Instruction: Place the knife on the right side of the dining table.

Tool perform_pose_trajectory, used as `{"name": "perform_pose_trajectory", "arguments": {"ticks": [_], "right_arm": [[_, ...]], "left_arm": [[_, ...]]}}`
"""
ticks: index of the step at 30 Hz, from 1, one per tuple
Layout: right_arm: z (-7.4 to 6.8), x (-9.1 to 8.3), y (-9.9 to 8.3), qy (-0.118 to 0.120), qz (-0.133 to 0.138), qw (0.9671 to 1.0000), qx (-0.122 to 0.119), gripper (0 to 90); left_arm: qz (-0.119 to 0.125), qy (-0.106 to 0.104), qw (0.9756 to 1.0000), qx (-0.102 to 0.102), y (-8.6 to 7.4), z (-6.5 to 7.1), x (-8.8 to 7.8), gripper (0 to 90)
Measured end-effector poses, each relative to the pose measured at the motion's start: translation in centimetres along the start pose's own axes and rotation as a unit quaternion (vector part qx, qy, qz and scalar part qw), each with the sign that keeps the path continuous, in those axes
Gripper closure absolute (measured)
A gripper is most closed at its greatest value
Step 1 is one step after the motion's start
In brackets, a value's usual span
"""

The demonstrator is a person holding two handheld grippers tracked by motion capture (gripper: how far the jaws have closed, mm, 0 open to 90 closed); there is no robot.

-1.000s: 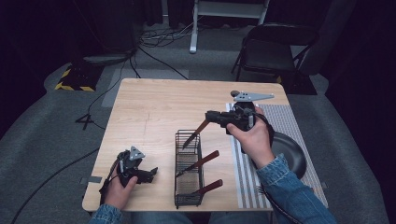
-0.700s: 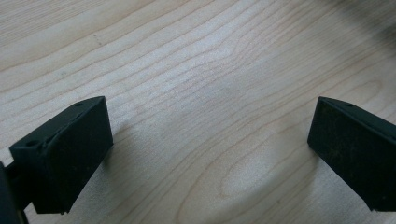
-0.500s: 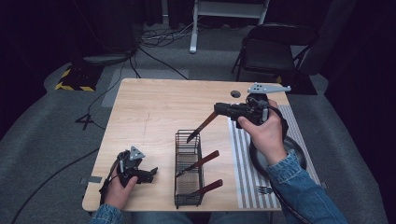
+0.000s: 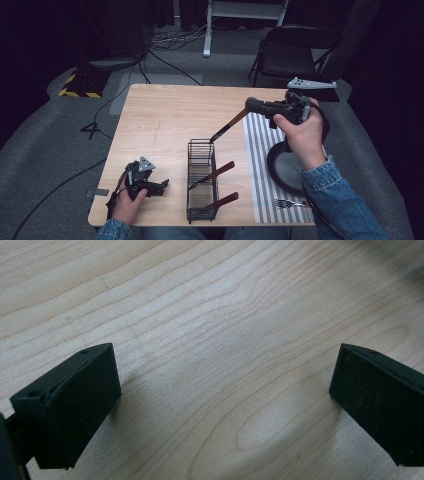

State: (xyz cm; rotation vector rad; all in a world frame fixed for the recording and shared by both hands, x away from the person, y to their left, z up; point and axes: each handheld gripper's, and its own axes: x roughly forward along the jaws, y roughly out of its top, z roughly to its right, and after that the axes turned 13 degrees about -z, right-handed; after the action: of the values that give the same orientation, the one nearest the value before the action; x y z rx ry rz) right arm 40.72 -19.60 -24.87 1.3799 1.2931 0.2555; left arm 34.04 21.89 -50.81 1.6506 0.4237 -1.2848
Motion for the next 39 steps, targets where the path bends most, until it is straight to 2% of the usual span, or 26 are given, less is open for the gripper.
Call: {"name": "perform_pose_trajectory", "arguments": {"ticks": [8,13,22,30,34,38,39], "right_arm": [[1.2,-2.6,0.5,-0.018,0.017,0.9996,0.011,81.3],[1.9,-4.5,1.2,-0.044,0.027,0.9986,0.011,81.3],[4.0,-5.6,1.3,-0.071,0.040,0.9962,0.030,81.3],[6.9,-6.8,1.3,-0.109,0.048,0.9915,0.053,81.3],[7.8,-7.2,1.1,-0.121,0.053,0.9895,0.059,81.3],[9.5,-7.3,0.7,-0.135,0.055,0.9870,0.067,81.3],[9.5,-7.3,0.7,-0.135,0.055,0.9870,0.067,81.3]], "left_arm": [[0.000,0.000,1.0000,0.000,0.0,0.0,0.0,0.2],[0.000,0.000,1.0000,0.000,0.0,0.0,0.0,0.2],[0.001,0.000,1.0000,0.000,0.0,0.0,0.0,0.2],[0.000,-0.001,1.0000,0.000,0.0,0.0,0.0,0.2],[0.000,0.000,1.0000,-0.001,0.0,0.0,0.0,0.2],[0.000,0.000,1.0000,0.000,0.0,0.0,0.0,0.2],[0.000,0.000,1.0000,0.000,0.0,0.0,0.0,0.2]]}}
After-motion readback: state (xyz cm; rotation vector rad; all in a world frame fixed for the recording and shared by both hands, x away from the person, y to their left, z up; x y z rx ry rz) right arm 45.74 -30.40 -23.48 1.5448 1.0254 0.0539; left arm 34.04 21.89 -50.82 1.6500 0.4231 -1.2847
